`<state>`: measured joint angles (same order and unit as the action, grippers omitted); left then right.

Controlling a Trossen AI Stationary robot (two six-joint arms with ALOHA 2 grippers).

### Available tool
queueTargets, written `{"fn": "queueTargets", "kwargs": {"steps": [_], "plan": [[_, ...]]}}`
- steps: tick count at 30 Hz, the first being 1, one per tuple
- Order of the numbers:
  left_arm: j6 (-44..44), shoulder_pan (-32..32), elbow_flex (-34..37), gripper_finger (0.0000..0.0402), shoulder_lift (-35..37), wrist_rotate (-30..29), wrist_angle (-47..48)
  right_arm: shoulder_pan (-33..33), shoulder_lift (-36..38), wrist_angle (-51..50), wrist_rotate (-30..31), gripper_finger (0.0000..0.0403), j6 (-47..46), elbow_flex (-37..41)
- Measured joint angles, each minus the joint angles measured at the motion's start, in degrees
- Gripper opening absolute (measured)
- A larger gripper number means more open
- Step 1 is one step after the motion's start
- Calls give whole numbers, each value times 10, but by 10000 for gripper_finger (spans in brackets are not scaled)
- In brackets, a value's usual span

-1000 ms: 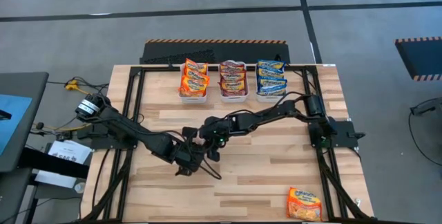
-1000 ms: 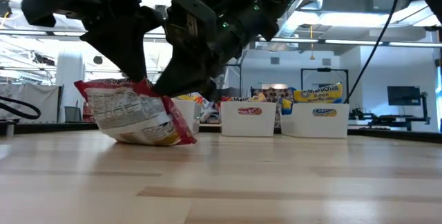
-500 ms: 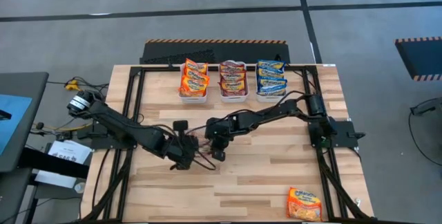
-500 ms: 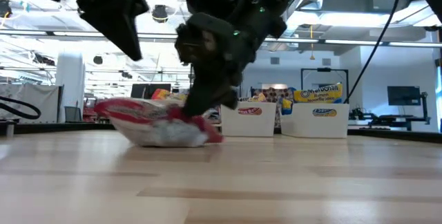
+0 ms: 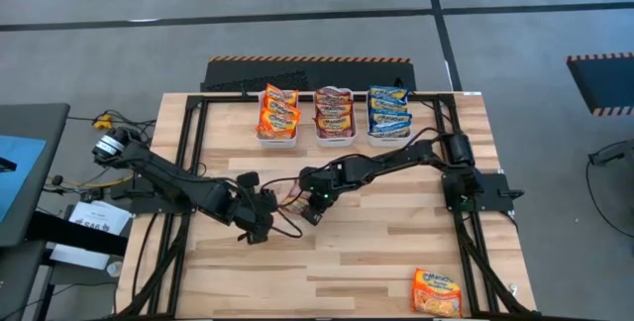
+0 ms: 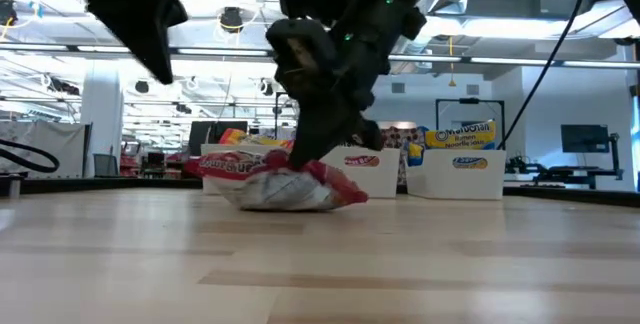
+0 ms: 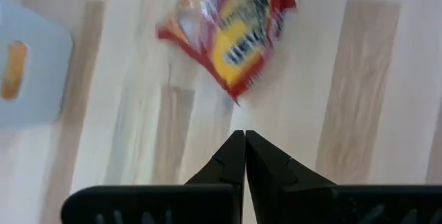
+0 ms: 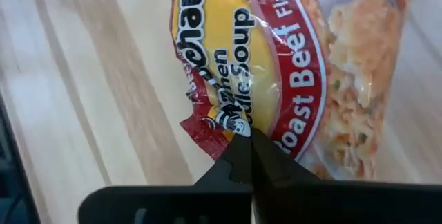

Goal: Sort Maruchan noodles
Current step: Put the red noodle pack into the middle white bin

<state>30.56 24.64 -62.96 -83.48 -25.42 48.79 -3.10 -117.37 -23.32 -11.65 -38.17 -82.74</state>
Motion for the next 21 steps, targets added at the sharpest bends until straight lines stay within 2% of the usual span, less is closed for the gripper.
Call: {"fn": "queueTargets", "kwargs": {"steps": [2,7,11,16,21], "plan": [[20,0,1,0,-1,4,2,-3,8,0,5,4,-23,1],[73,8,0,0,0,-11,58,-22,9,89,2,15,-129,1],[106,25,0,0,6,-28,100,-35,1,134,15,16,-178,-1],[138,52,0,0,20,-36,118,-40,-2,137,23,24,-199,0],[181,65,0,0,30,-33,116,-38,-2,145,23,62,-191,0]]}}
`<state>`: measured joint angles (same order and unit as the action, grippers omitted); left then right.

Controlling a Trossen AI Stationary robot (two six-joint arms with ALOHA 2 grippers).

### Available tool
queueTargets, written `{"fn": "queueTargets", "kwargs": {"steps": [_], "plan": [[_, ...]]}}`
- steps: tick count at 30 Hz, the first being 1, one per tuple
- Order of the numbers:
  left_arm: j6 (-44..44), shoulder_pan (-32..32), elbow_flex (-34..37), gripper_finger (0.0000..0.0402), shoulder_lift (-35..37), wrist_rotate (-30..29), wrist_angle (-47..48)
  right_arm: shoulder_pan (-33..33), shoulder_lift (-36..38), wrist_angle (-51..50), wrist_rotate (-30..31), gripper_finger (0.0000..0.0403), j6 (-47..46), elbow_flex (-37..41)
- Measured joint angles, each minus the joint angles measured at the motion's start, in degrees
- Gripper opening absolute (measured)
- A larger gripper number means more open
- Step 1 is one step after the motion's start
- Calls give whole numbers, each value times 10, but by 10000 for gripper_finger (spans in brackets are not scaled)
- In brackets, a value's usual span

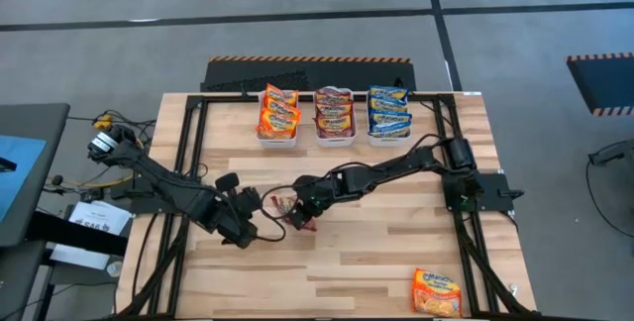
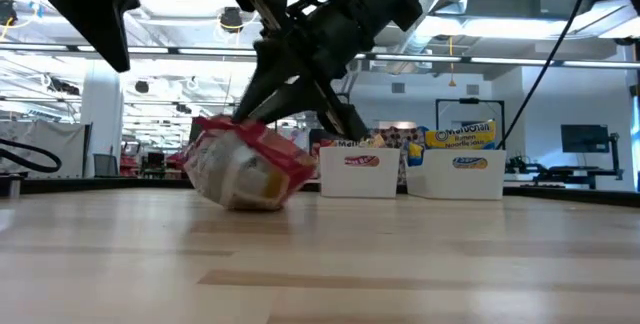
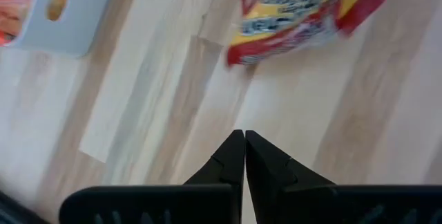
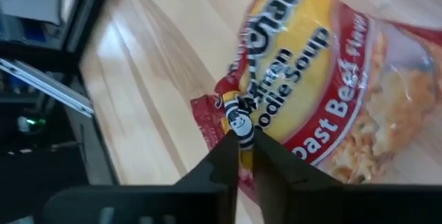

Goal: Sort Maruchan noodles
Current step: Put the red noodle pack into the middle white bin

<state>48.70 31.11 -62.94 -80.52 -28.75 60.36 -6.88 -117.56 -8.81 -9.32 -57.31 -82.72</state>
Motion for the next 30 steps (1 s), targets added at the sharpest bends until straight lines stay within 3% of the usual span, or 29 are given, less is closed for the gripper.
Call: {"fn": "queueTargets", "kwargs": {"steps": [7,13,25,30], "plan": [[6,-3,0,0,0,48,-3,3,0,16,-10,138,-23,0],[26,-3,0,0,0,54,-2,20,3,22,-87,186,-40,0],[179,24,0,0,4,60,24,107,3,21,-232,198,92,0],[312,56,0,0,21,7,26,143,3,32,-285,199,163,0]]}}
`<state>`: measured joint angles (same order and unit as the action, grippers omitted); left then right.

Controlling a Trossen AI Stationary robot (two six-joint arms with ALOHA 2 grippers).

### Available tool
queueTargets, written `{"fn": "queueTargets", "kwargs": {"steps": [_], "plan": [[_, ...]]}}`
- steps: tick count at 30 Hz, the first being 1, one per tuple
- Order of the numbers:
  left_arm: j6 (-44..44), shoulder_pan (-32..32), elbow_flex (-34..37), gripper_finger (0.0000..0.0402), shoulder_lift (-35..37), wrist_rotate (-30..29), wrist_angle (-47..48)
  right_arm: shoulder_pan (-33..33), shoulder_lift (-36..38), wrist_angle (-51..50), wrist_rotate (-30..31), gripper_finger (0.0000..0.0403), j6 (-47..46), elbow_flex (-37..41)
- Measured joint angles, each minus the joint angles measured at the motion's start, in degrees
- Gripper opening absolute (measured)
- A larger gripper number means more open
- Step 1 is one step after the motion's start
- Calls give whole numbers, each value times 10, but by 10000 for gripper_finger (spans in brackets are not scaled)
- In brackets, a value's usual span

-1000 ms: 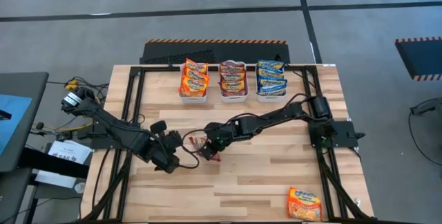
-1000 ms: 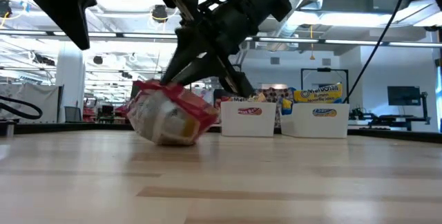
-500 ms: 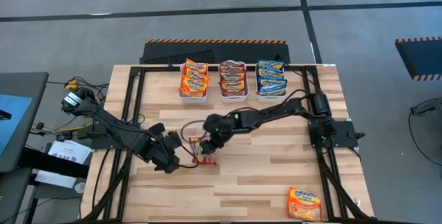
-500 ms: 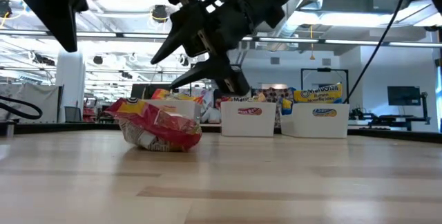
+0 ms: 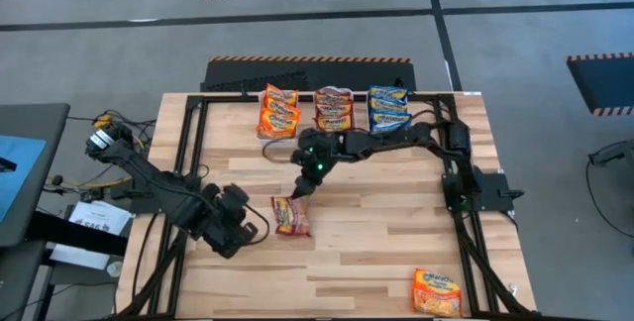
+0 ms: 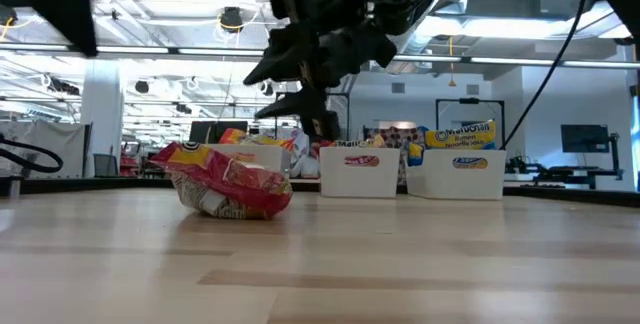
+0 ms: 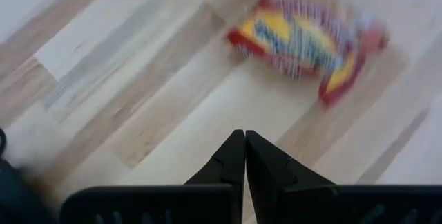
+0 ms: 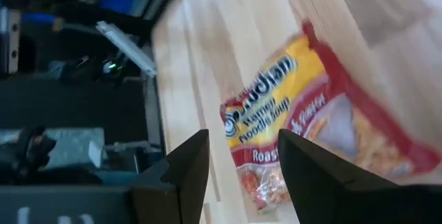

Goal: Sort Maruchan noodles
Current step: Put the red noodle pack into the middle white bin

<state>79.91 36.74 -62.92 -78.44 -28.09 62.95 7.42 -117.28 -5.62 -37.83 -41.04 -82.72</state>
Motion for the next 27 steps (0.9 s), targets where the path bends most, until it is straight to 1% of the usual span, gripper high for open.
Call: {"fn": "queueTargets", "kwargs": {"steps": [4,7,13,15,17,18,20,22,23,25,27], "plan": [[119,12,0,0,14,-70,1,26,0,29,-53,198,73,-1],[187,13,0,0,25,-121,1,40,0,28,-74,198,148,-24],[293,9,0,0,31,-173,-27,48,0,26,-88,198,308,-79],[315,12,0,0,31,-188,-41,46,0,9,-88,198,372,-92],[332,16,0,0,31,-209,-58,46,0,-29,-88,198,434,-100],[339,18,0,0,31,-225,-64,46,0,-48,-88,198,464,-102],[358,27,0,0,31,-277,-77,44,0,-85,-88,198,526,-103],[382,36,0,0,31,-335,-76,41,0,-120,-76,198,575,-103],[393,40,0,0,32,-360,-76,38,0,-132,-58,198,591,-103],[404,45,0,0,32,-391,-74,29,-1,-143,-11,198,609,-103],[406,46,0,0,32,-403,-74,20,-2,-143,33,199,612,-103]]}}
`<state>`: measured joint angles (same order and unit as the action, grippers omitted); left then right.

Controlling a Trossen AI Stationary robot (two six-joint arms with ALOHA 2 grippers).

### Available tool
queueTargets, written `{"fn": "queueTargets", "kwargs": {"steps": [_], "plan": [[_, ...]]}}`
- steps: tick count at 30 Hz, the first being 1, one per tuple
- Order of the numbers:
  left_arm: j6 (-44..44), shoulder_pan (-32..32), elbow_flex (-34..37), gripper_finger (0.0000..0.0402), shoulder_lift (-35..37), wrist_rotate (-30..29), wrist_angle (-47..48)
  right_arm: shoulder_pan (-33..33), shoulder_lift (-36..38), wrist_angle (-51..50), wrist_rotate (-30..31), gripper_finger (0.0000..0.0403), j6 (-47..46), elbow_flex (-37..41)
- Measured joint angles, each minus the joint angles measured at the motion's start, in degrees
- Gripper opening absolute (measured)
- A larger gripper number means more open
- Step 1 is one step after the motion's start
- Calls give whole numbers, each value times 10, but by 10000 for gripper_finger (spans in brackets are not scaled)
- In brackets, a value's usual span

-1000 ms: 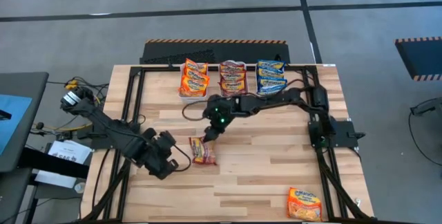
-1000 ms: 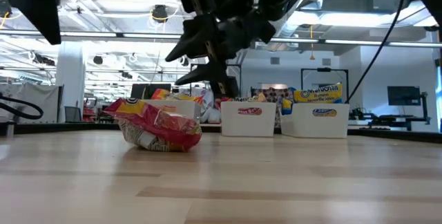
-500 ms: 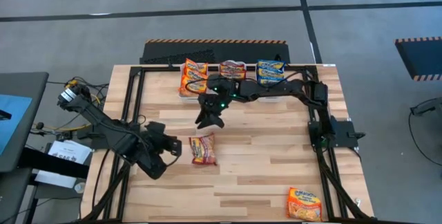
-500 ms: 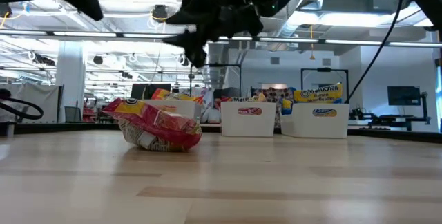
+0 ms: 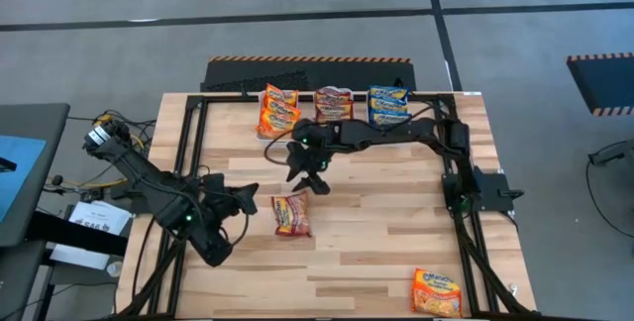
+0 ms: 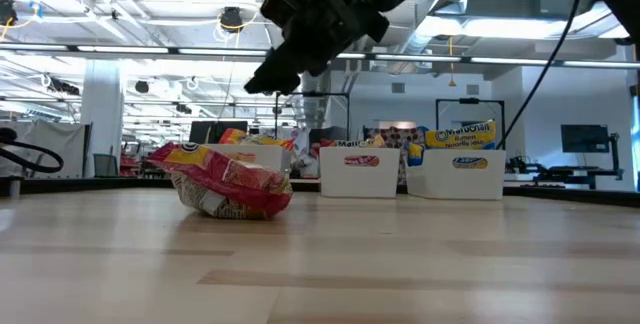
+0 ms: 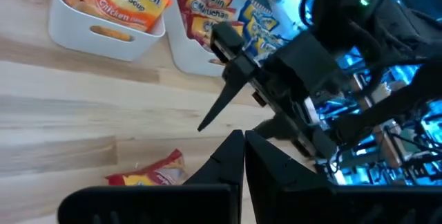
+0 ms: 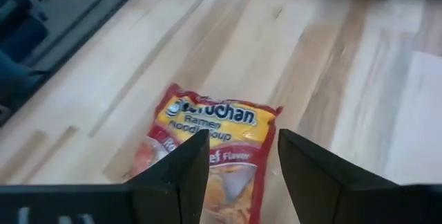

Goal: Sort Maruchan noodles
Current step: Put the red noodle pack into the middle white bin

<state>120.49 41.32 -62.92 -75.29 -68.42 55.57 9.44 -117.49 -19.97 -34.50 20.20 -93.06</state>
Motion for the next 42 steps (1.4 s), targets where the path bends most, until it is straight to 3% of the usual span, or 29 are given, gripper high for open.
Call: {"fn": "queueTargets", "kwargs": {"steps": [11,23,42], "plan": [[-23,0,0,0,5,14,7,-20,-16,43,64,249,-46,-1],[-79,-2,0,0,7,36,14,-34,-66,44,71,250,-141,0],[-98,-2,0,0,6,54,25,-53,-104,9,96,250,-172,0]]}}
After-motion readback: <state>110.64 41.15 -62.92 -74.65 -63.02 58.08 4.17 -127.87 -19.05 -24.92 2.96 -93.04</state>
